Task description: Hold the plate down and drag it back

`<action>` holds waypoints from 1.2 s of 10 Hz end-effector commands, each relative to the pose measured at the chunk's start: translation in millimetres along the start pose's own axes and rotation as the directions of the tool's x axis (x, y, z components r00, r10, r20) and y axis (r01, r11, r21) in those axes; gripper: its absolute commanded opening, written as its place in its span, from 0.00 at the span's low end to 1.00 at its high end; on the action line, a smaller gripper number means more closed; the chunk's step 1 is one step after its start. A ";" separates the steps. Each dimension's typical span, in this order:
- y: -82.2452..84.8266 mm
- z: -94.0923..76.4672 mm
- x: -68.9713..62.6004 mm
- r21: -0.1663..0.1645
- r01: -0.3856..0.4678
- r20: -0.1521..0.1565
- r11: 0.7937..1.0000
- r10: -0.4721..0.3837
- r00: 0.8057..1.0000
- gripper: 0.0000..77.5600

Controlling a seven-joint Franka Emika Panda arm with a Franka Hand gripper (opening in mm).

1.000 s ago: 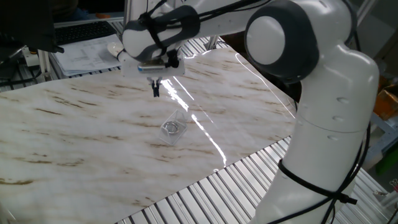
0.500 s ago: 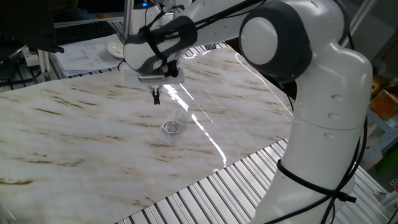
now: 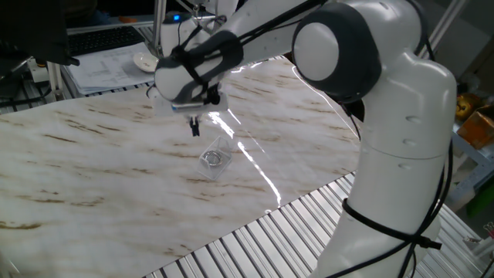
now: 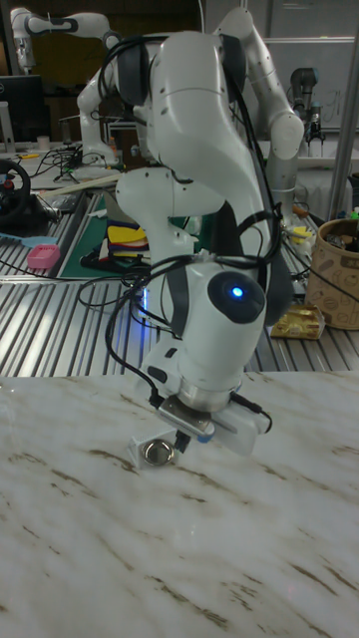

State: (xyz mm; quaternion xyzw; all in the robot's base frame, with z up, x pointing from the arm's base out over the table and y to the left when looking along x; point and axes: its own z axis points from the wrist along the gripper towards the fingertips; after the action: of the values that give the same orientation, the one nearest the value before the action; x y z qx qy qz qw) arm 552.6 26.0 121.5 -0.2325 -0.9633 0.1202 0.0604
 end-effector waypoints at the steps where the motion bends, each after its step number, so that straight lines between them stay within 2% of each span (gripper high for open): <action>1: -3.2 11.6 -0.5 0.018 -0.006 0.014 1.000 0.006 1.000 0.00; 3: -13.2 21.4 -3.0 0.023 0.010 0.017 1.000 -0.011 1.000 0.00; 5: -16.4 26.3 -1.9 0.029 0.002 0.018 1.000 -0.003 1.000 0.00; 10: -16.4 44.3 2.9 0.061 -0.036 0.027 0.997 0.034 0.999 0.00; 12: -16.6 46.7 3.6 0.071 -0.041 0.020 0.997 0.039 0.999 0.00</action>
State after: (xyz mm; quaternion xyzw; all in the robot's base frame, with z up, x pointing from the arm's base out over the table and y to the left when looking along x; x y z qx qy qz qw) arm 534.0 4.2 80.6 -0.2468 -0.9547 0.1561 0.0561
